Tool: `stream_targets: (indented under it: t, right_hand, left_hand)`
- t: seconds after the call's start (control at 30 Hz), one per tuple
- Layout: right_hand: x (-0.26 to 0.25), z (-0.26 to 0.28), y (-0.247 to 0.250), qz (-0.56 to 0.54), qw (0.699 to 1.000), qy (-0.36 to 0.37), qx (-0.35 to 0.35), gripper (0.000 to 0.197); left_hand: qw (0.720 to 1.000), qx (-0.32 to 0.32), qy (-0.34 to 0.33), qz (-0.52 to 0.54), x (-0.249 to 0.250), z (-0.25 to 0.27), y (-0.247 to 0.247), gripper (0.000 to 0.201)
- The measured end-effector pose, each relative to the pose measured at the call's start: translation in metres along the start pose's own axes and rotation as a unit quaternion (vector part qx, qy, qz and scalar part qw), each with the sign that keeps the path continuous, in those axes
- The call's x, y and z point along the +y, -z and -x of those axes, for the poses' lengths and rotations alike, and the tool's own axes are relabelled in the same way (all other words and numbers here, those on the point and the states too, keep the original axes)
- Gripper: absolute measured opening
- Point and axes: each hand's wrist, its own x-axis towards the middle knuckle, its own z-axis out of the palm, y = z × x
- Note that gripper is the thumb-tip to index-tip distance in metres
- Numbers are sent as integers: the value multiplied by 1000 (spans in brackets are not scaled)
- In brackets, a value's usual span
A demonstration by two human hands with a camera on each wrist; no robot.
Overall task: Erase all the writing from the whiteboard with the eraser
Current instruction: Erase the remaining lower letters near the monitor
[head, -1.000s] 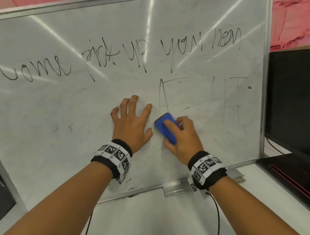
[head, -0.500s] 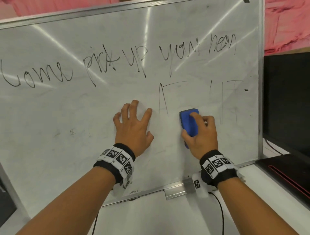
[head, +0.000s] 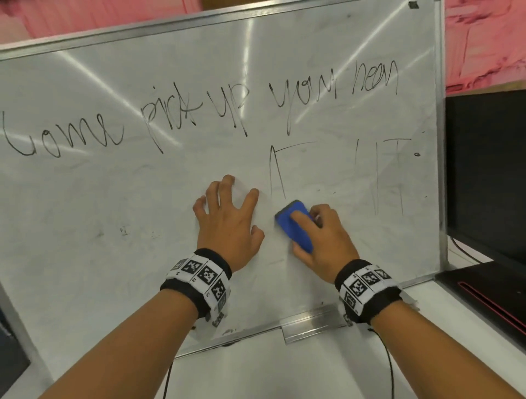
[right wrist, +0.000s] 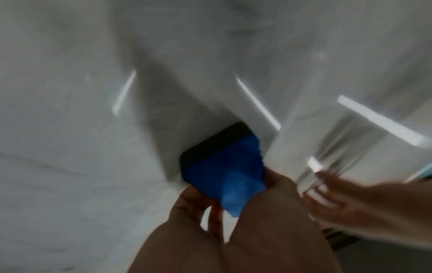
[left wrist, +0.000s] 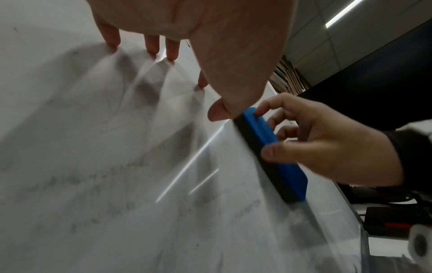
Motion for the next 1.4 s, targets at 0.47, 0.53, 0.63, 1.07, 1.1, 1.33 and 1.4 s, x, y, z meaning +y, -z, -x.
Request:
stream_targets:
  t: [0.47,0.53,0.63,1.07,1.1,1.33,1.4]
  right_hand:
    - [4,-13,0,-83,967,-209,119,59]
    - [-5,-8,0,-53,981,-163,86,58]
    - [-4,2,-4,-7,995,-96,40,57]
    - [-6,-12,2,-56,980,-167,95,59]
    - [-11,-10,0,-30,992,-102,61,59]
    - [-11,-21,-2,-96,963,-212,137,60]
    - [-26,-21,-6,-64,982,-149,97,61]
  left_hand:
    - [999,-8,-19,24,-9,4,5,64]
    - [1000,-9,-24,19,-10,4,4,65]
    - [999,-7,-19,28,-10,4,3,66]
    - [999,-8,-22,34,-9,8,2,72]
    - [999,-9,-21,28,-9,8,1,72]
    - [1000,3,-7,-4,-12,7,1,69]
    - [1000,4,8,-19,-19,5,4,70]
